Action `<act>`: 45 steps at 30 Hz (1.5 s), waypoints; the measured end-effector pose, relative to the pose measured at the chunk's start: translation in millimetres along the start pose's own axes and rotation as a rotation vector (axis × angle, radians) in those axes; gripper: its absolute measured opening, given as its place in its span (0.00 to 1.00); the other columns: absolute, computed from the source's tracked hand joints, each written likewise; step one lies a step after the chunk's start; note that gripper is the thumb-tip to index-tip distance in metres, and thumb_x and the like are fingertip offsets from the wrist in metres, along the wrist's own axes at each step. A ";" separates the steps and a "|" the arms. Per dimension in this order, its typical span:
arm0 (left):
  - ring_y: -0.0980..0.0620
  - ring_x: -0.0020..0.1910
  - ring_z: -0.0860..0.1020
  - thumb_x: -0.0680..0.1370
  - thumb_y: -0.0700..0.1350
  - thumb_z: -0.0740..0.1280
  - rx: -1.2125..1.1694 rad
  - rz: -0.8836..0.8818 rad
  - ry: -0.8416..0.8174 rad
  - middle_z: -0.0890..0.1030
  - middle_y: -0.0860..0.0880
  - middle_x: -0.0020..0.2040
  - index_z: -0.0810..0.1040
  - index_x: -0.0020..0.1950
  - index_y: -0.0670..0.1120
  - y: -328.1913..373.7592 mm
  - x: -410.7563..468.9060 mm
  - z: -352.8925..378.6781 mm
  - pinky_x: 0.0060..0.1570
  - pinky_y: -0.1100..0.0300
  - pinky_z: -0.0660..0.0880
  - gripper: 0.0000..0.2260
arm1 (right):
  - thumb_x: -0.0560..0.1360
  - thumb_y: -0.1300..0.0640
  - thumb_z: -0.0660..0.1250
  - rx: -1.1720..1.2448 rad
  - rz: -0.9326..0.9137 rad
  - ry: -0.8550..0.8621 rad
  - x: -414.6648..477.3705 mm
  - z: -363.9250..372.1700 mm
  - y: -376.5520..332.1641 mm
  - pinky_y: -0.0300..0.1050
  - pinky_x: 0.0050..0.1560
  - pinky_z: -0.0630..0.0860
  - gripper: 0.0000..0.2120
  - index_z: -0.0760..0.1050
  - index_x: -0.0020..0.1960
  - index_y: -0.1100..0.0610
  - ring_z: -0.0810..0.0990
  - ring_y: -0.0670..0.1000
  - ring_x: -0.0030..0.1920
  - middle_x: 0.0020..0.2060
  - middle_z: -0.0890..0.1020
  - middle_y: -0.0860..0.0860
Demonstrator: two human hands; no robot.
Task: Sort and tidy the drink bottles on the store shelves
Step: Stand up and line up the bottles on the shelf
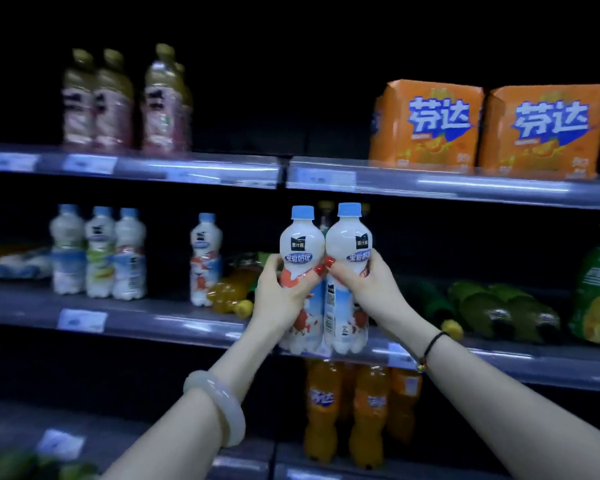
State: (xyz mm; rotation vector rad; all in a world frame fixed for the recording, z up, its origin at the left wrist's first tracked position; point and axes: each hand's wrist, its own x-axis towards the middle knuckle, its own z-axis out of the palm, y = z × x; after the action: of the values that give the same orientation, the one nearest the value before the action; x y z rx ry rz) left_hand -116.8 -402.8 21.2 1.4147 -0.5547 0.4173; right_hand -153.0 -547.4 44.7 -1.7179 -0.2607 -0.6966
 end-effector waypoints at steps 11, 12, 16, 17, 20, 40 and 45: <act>0.59 0.42 0.80 0.71 0.43 0.73 0.146 -0.046 -0.005 0.81 0.51 0.47 0.72 0.52 0.51 -7.3 17.8 -273.6 0.33 0.69 0.76 0.13 | 0.69 0.53 0.75 0.236 0.141 0.014 -4.7 273.5 0.9 0.47 0.51 0.79 0.21 0.73 0.59 0.53 0.82 0.50 0.51 0.50 0.83 0.50; 0.57 0.44 0.80 0.71 0.43 0.73 0.141 -0.053 -0.008 0.81 0.51 0.48 0.73 0.54 0.51 -9.2 20.9 -291.2 0.33 0.69 0.76 0.14 | 0.69 0.53 0.75 0.260 0.145 0.016 -2.7 289.5 1.3 0.44 0.48 0.79 0.19 0.74 0.57 0.51 0.83 0.49 0.50 0.49 0.84 0.48; 0.54 0.45 0.81 0.70 0.47 0.74 0.123 -0.077 -0.004 0.82 0.52 0.46 0.74 0.50 0.54 -18.5 48.2 -342.7 0.32 0.71 0.75 0.13 | 0.69 0.53 0.75 0.248 0.142 0.030 16.7 335.3 -0.5 0.42 0.50 0.77 0.23 0.72 0.61 0.53 0.81 0.48 0.52 0.52 0.83 0.50; 0.55 0.44 0.82 0.70 0.48 0.74 0.124 -0.074 0.000 0.82 0.52 0.45 0.74 0.50 0.54 -21.8 58.9 -349.9 0.32 0.71 0.75 0.13 | 0.69 0.53 0.75 0.225 0.137 0.034 24.5 343.3 -0.8 0.41 0.50 0.77 0.24 0.71 0.62 0.54 0.81 0.48 0.53 0.53 0.82 0.50; 0.55 0.43 0.81 0.69 0.49 0.75 0.092 -0.072 0.025 0.81 0.51 0.47 0.74 0.52 0.52 -33.9 93.0 -359.8 0.30 0.73 0.73 0.15 | 0.69 0.53 0.75 0.126 0.107 0.056 51.2 360.3 3.0 0.33 0.42 0.74 0.23 0.71 0.60 0.56 0.80 0.44 0.49 0.51 0.82 0.49; 0.60 0.44 0.80 0.70 0.46 0.74 -0.037 -0.069 -0.156 0.81 0.50 0.50 0.72 0.56 0.45 -112.0 179.9 -350.9 0.36 0.66 0.78 0.19 | 0.75 0.50 0.69 -0.150 0.171 0.041 131.9 384.5 85.5 0.27 0.41 0.75 0.16 0.69 0.59 0.53 0.80 0.33 0.47 0.52 0.81 0.49; 0.66 0.40 0.79 0.70 0.43 0.74 -0.059 -0.045 -0.138 0.80 0.55 0.47 0.72 0.51 0.51 -115.8 172.9 -346.1 0.34 0.72 0.75 0.15 | 0.76 0.43 0.62 -0.634 0.068 0.390 106.0 367.2 73.3 0.46 0.46 0.76 0.16 0.74 0.54 0.54 0.79 0.52 0.50 0.49 0.81 0.51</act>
State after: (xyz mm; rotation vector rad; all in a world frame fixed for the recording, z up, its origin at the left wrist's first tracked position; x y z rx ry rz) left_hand 128.9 -82.7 7.6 1.4037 -0.6404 0.2672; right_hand 83.3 -240.9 3.5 -2.1146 0.3248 -1.1235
